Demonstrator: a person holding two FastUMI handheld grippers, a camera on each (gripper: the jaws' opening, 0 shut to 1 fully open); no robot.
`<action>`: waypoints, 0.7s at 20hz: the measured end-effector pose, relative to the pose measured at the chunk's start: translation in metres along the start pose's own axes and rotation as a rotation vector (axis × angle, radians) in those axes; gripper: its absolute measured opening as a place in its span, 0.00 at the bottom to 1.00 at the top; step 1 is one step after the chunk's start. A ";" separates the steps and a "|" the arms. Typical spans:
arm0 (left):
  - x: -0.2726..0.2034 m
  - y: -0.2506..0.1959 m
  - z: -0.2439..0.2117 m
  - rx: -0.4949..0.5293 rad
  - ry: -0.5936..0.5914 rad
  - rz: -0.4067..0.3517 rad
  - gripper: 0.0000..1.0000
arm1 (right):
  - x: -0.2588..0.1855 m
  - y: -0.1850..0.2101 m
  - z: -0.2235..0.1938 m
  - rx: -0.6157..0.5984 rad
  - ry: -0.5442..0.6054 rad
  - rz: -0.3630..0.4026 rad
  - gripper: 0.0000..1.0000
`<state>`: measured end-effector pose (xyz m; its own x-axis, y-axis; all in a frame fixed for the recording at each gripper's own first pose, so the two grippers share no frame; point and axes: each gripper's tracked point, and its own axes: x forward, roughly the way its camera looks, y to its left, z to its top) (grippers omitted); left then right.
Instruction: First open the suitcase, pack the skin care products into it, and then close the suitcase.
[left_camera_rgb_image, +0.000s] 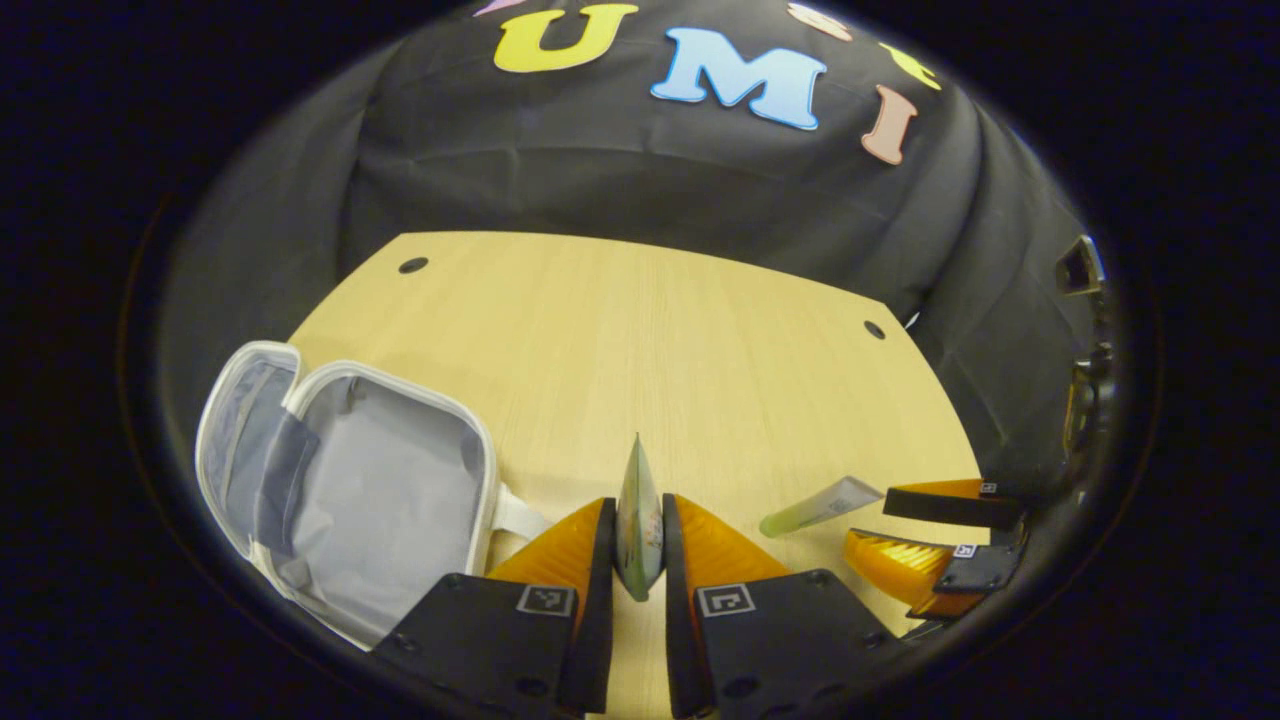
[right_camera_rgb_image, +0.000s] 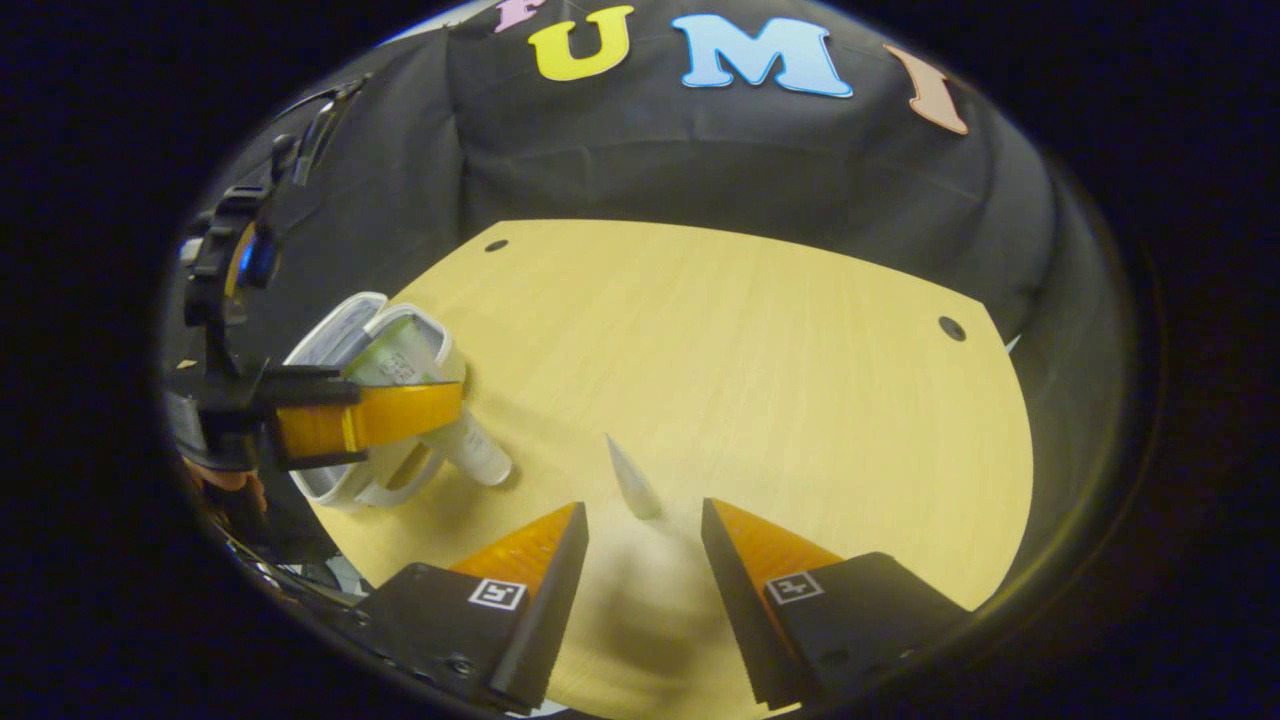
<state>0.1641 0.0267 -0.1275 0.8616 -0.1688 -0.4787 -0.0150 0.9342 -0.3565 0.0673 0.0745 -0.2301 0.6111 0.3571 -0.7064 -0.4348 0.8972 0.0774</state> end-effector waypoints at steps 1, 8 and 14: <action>-0.005 0.003 -0.001 0.015 0.001 0.008 0.30 | 0.012 0.000 -0.002 -0.001 0.013 -0.001 0.70; -0.024 0.016 0.001 -0.041 -0.023 0.013 0.30 | 0.059 0.004 -0.017 -0.030 0.107 0.027 0.39; -0.055 0.024 -0.011 -0.099 -0.045 0.016 0.30 | 0.043 0.012 -0.015 -0.066 0.090 0.033 0.25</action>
<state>0.1106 0.0550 -0.1180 0.8826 -0.1378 -0.4495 -0.0774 0.9005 -0.4279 0.0782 0.0970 -0.2697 0.5350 0.3586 -0.7650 -0.4983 0.8651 0.0571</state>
